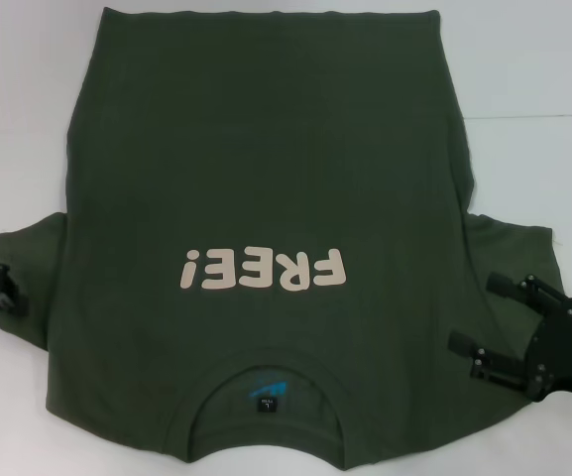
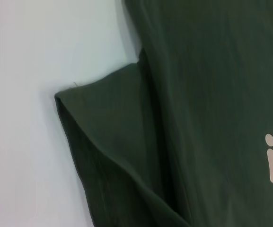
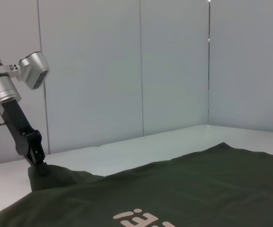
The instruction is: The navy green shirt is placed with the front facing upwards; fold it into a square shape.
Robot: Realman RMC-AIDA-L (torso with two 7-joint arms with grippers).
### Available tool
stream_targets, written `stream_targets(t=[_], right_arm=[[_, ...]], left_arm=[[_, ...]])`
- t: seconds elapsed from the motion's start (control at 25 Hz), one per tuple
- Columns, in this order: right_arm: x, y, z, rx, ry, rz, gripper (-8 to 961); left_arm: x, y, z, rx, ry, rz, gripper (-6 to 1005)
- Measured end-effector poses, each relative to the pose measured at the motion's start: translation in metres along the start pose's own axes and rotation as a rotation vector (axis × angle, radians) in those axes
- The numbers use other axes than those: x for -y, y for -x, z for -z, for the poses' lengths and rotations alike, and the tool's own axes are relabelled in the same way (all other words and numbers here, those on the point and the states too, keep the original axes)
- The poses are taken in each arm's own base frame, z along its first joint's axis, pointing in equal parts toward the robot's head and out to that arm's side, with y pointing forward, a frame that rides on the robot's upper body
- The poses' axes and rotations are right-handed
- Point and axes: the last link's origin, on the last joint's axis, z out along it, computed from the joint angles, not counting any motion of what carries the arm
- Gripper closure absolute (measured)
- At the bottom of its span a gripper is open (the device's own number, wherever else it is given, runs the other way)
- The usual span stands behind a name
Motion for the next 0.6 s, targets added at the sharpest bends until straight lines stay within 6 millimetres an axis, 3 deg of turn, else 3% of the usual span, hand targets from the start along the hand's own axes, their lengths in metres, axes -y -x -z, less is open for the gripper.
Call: stream_targets(t=[0.6], right_arm=[[0.001,0.002,-0.002,0.005,0.005,0.003,27]], left_arm=[[-0.005,-0.013,0.015,-0.051,0.021,-0.023,987]])
